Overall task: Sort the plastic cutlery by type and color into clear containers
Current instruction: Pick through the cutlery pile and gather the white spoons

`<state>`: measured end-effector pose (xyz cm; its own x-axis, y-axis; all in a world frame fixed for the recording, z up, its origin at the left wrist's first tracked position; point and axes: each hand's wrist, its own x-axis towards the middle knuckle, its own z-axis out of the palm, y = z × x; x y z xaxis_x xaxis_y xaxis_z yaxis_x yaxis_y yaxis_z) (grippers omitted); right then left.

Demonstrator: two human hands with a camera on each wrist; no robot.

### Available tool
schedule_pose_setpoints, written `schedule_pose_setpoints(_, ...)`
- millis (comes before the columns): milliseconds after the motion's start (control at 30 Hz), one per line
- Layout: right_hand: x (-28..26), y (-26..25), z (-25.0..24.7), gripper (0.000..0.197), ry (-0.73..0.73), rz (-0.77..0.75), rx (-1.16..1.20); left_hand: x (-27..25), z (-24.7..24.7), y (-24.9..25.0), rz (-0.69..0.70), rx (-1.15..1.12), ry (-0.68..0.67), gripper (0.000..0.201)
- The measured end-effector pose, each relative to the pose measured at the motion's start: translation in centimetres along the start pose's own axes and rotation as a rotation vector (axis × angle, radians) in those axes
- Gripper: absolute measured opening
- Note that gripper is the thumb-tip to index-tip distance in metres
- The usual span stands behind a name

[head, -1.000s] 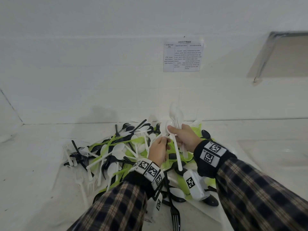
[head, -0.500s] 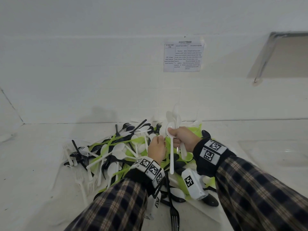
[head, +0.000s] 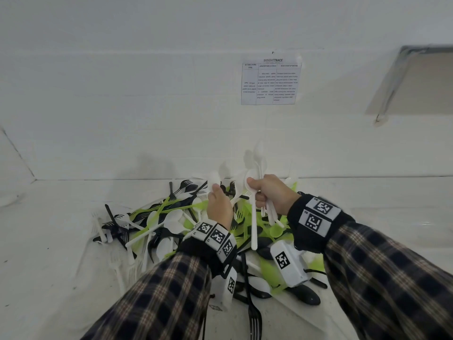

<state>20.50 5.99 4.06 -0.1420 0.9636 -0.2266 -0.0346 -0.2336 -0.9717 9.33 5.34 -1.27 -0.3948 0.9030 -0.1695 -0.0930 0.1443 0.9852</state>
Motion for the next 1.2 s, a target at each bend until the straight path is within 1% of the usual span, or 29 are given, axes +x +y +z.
schedule_pose_setpoints(67,-0.1,-0.4,0.1,0.015,0.011,-0.007,-0.049,0.3,-0.4,0.0,0.013,-0.061,0.048,0.059)
schedule_pose_setpoints(133,-0.1,-0.8,0.0,0.011,0.037,-0.012,-0.070,0.5,-0.6,0.2,0.048,-0.088,0.109,0.049)
schedule_pose_setpoints(167,-0.2,-0.9,0.0,0.009,0.053,-0.018,-0.088,0.6,-0.7,0.2,0.046,-0.096,0.110,0.044)
schedule_pose_setpoints(200,-0.1,-1.0,-0.1,0.008,0.063,-0.028,-0.119,0.8,-0.7,0.1,0.035,-0.100,0.079,0.044)
schedule_pose_setpoints(233,-0.1,-1.0,-0.1,0.008,0.064,-0.038,-0.167,1.0,-0.7,-0.1,0.018,-0.094,0.017,0.047)
schedule_pose_setpoints(333,0.0,-0.5,0.6,0.013,0.040,-0.068,-0.305,0.9,-0.3,-1.0,0.033,-0.003,-0.208,0.053)
schedule_pose_setpoints(367,0.0,-0.2,0.9,0.011,0.033,-0.068,-0.303,0.8,-0.1,-1.2,0.040,0.036,-0.274,0.056)
schedule_pose_setpoints(400,0.1,0.1,1.1,0.009,0.028,-0.061,-0.272,0.8,0.3,-1.4,0.046,0.062,-0.310,0.060)
schedule_pose_setpoints(467,0.2,0.5,1.4,0.009,0.029,-0.043,-0.207,0.3,0.7,-1.2,-0.005,0.003,-0.363,0.064)
schedule_pose_setpoints(533,0.3,0.7,1.5,0.012,0.025,-0.029,-0.181,-0.2,1.0,-0.9,-0.071,-0.098,-0.394,0.066)
schedule_pose_setpoints(567,0.3,0.7,1.4,0.012,0.015,-0.030,-0.172,-0.7,0.9,-0.5,-0.089,-0.137,-0.416,0.064)
schedule_pose_setpoints(633,0.4,0.7,1.2,0.018,-0.011,-0.034,-0.164,-1.2,0.9,-0.4,-0.090,-0.117,-0.450,0.063)
schedule_pose_setpoints(667,0.4,0.7,1.0,0.019,-0.027,-0.036,-0.171,-1.3,0.7,-0.4,-0.092,-0.090,-0.471,0.066)
schedule_pose_setpoints(733,0.2,0.6,0.6,0.014,-0.058,-0.035,-0.184,-1.0,0.5,-0.7,-0.120,-0.072,-0.466,0.068)
schedule_pose_setpoints(800,0.2,0.6,0.1,0.016,-0.078,-0.034,-0.183,-0.9,0.4,-0.8,-0.166,-0.106,-0.496,0.062)
schedule_pose_setpoints(900,0.0,0.5,-0.5,0.020,-0.067,-0.066,-0.174,-1.1,0.0,-0.7,-0.208,-0.186,-0.600,0.050)
schedule_pose_setpoints(1000,0.2,0.6,-1.0,0.022,-0.049,-0.081,-0.161,-1.4,-0.4,-0.6,-0.203,-0.132,-0.685,0.043)
schedule_pose_setpoints(1033,0.4,0.7,-1.1,0.023,-0.045,-0.090,-0.156,-1.6,-0.4,-0.5,-0.220,-0.112,-0.698,0.041)
schedule_pose_setpoints(1100,0.7,0.9,-1.2,0.022,-0.019,-0.106,-0.162,-1.9,-0.4,-0.3,-0.258,-0.111,-0.685,0.045)
schedule_pose_setpoints(1200,0.9,1.1,-1.1,0.021,-0.006,-0.114,-0.156,-1.9,-0.3,-0.2,-0.310,-0.150,-0.657,0.056)
